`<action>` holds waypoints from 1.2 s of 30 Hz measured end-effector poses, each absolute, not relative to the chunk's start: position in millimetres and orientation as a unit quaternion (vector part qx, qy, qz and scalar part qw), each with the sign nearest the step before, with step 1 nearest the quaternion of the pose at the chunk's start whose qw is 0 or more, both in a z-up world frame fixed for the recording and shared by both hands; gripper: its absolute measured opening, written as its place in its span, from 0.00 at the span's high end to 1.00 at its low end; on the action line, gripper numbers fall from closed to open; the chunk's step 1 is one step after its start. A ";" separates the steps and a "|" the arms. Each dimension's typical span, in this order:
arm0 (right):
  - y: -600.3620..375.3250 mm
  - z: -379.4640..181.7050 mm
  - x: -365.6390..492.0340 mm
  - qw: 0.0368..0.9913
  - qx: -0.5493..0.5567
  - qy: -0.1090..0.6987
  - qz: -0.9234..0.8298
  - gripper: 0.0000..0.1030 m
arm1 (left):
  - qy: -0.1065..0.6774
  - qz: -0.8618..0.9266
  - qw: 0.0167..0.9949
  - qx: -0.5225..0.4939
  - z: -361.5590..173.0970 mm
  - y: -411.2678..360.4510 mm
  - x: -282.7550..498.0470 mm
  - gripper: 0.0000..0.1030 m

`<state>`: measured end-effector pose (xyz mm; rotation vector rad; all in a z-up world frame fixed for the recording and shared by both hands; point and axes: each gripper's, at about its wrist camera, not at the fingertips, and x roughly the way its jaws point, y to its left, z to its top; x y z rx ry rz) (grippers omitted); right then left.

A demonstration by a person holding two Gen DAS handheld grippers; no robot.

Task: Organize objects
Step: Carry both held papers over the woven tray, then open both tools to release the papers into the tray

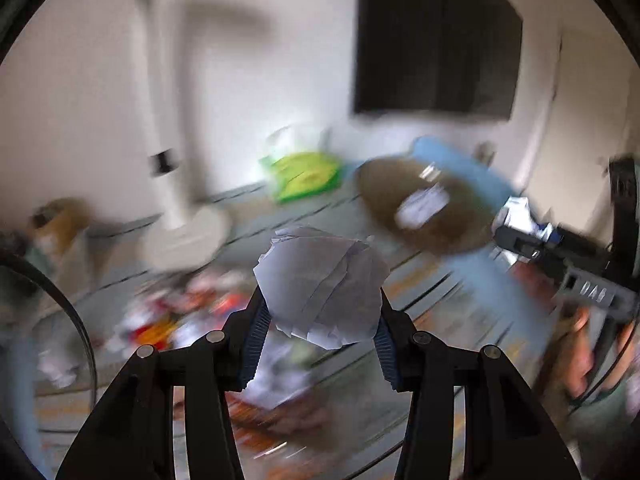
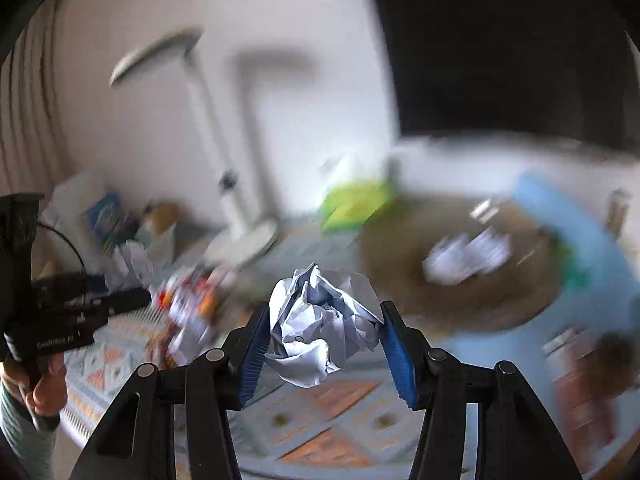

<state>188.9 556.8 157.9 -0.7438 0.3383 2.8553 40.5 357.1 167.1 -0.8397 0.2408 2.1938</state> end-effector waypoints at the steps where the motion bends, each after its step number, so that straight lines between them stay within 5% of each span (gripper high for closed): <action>1: 573.3 169.5 194.7 0.105 -0.236 0.118 0.959 0.49 | 0.079 0.853 0.390 -0.337 174.2 375.1 37.4 0.56; 16: 704.6 149.5 172.9 0.212 -0.298 0.172 0.915 0.49 | 0.114 0.832 0.422 -0.340 148.2 563.2 33.0 0.56; 20: 705.7 134.9 164.5 0.205 -0.308 0.169 0.914 0.48 | 0.112 0.828 0.437 -0.333 144.0 569.0 31.4 0.54; 24: 703.2 136.7 155.5 0.221 -0.318 0.148 0.910 0.32 | 0.122 0.819 0.453 -0.330 141.6 576.9 28.3 0.31; 36: 698.8 160.1 180.2 0.230 -0.285 0.162 0.916 0.28 | 0.072 0.844 0.442 -0.295 177.3 523.9 26.3 0.31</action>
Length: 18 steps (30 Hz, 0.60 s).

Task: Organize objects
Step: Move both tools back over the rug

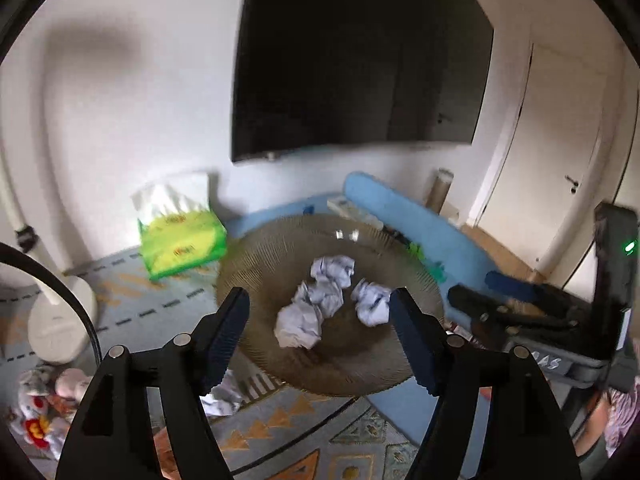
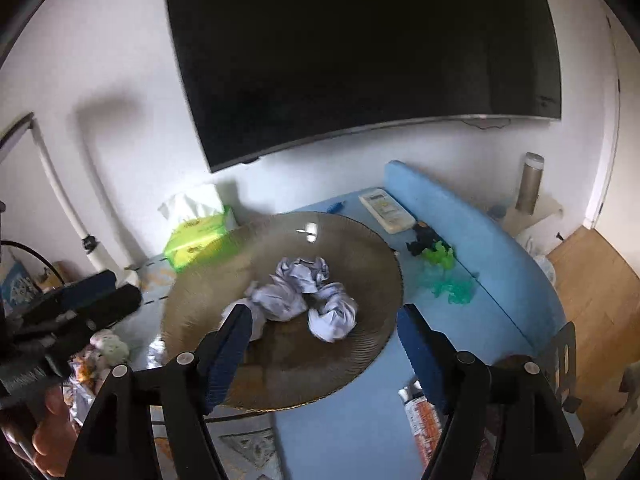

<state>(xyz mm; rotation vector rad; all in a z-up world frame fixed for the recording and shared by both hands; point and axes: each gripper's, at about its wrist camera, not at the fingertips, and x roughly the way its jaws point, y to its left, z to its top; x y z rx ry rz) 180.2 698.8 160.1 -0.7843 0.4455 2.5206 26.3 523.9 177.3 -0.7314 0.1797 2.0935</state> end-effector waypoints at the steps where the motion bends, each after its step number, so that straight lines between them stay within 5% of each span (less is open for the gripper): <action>1: 693.6 163.7 179.9 0.227 -0.284 0.158 0.918 0.28 | 0.071 0.848 0.441 -0.285 186.5 513.9 30.2 0.31; 13: 572.4 207.3 178.4 0.139 -0.241 0.060 0.959 0.15 | 0.039 0.946 0.287 -0.142 270.2 292.3 67.8 0.18; 15: 553.9 211.9 175.8 0.111 -0.238 0.046 0.964 0.15 | 0.025 0.957 0.252 -0.139 275.3 253.9 66.6 0.00; 18: 522.7 215.8 164.3 0.078 -0.241 0.026 0.967 0.15 | -0.005 0.978 0.169 -0.124 272.5 188.7 63.2 0.00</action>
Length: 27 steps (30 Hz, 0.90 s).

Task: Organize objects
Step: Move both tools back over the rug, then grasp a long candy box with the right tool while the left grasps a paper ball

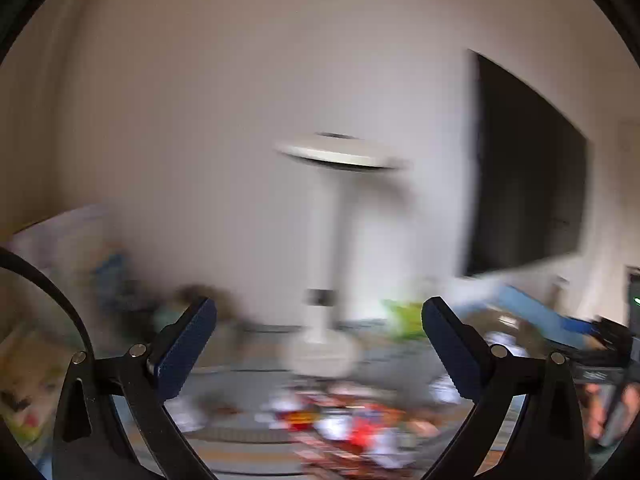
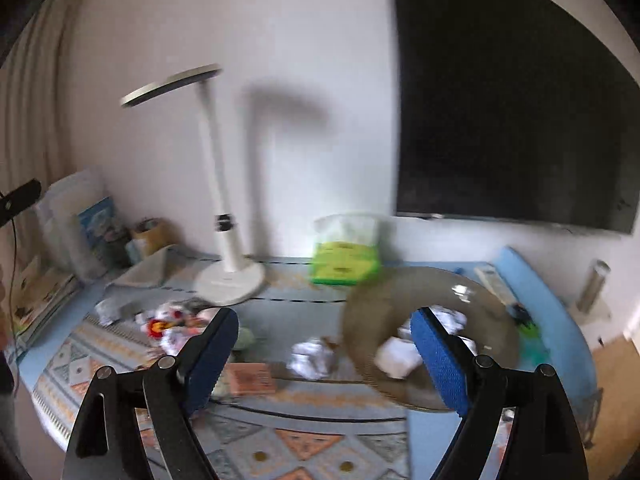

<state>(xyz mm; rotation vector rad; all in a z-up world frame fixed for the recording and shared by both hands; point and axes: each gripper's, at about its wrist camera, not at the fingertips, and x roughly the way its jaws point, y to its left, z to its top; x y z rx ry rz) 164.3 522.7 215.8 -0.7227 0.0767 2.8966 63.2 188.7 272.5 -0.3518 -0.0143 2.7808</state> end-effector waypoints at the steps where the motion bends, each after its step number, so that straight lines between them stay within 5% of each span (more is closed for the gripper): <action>1: 514.8 214.7 161.0 0.070 -0.243 0.022 0.967 0.15 | -0.010 0.984 0.128 -0.123 266.4 164.1 62.4 0.00; 10: 434.3 117.5 112.6 -0.088 -0.342 0.053 0.934 0.15 | -0.086 0.958 0.037 -0.272 152.1 56.7 -4.7 0.00; 16: 401.1 48.1 109.7 -0.140 -0.395 0.080 0.904 0.15 | -0.130 0.921 0.043 -0.364 75.9 47.8 -52.7 0.00; 25: 373.7 26.7 109.0 -0.178 -0.434 0.044 0.882 0.15 | -0.132 0.897 -0.009 -0.423 12.1 70.3 -133.2 0.01; 27: 367.6 20.4 105.5 -0.177 -0.453 0.034 0.873 0.15 | -0.122 0.898 -0.026 -0.421 11.0 72.2 -132.9 0.10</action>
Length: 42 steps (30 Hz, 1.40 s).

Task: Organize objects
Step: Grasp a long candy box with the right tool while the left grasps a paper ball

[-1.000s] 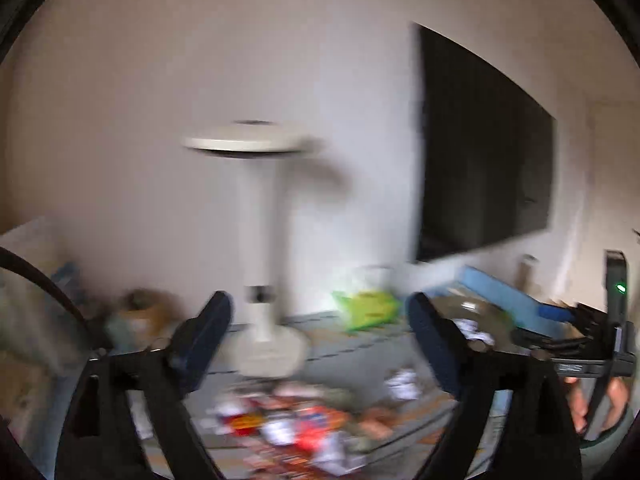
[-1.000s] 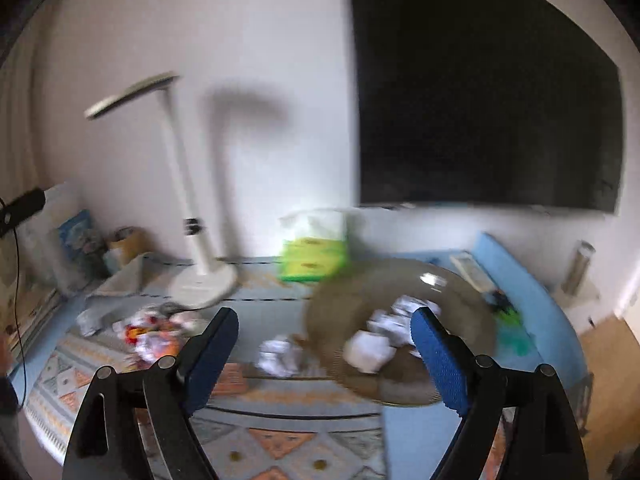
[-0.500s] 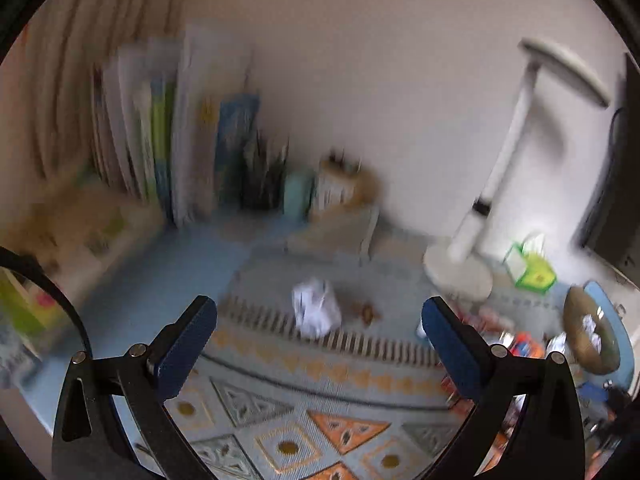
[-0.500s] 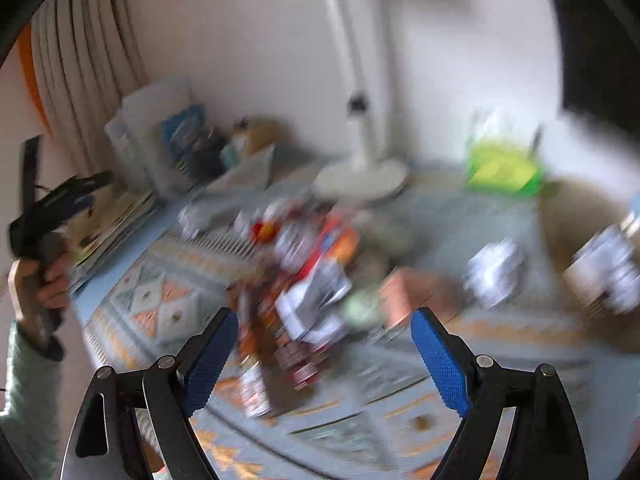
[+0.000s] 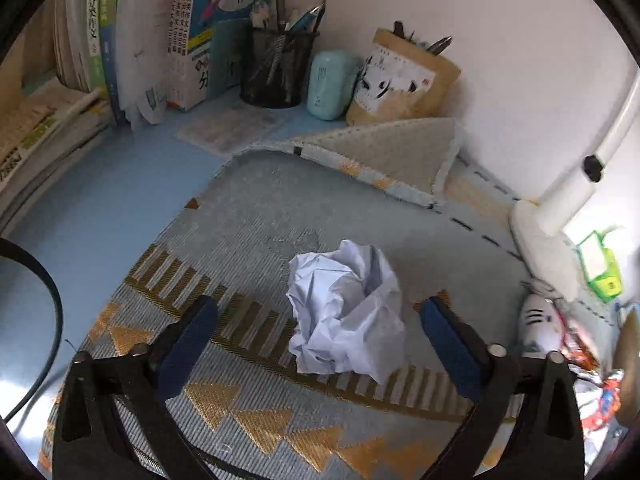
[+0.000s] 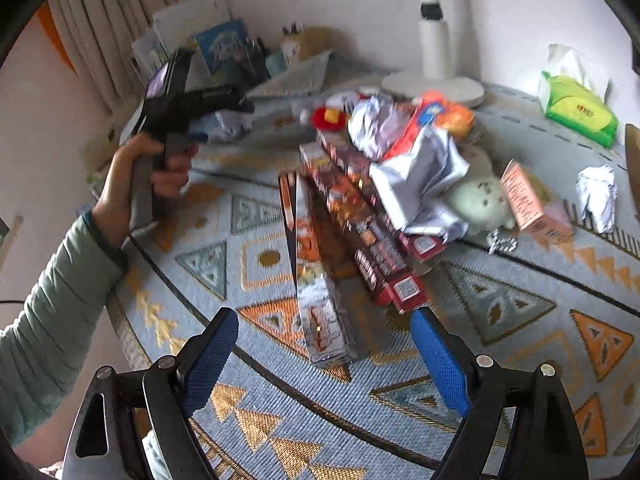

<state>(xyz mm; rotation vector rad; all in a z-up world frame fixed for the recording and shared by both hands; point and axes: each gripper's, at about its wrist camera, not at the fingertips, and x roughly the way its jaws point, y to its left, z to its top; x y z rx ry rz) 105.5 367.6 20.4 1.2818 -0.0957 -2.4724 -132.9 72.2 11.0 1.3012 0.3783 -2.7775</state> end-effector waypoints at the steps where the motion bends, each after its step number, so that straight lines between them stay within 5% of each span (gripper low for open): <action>1: 365.8 18.6 104.8 0.180 0.458 -0.034 -0.870 0.15 | 0.123 -0.902 0.028 0.413 12.3 70.6 -131.8 0.12; 9: 341.2 22.3 87.9 0.159 0.467 0.015 -0.870 0.47 | 0.120 -0.905 -0.006 0.408 12.5 72.3 -127.7 0.55; 15: 337.6 23.0 76.8 0.142 0.464 0.003 -0.875 0.74 | 0.102 -0.918 -0.009 0.384 17.7 77.0 -119.3 0.56; 23: 344.0 25.0 125.4 0.160 0.465 0.014 -0.870 0.78 | 0.119 -0.916 -0.014 0.383 18.5 71.7 -116.6 0.56; 38: 473.5 26.1 189.6 -0.043 0.461 -0.090 -0.882 0.78 | 0.074 -0.935 -0.032 0.344 28.6 92.4 -96.4 0.56; 42: 475.1 26.3 174.0 -0.047 0.454 -0.114 -0.883 0.63 | 0.062 -0.934 -0.037 0.349 27.4 97.8 -97.9 0.56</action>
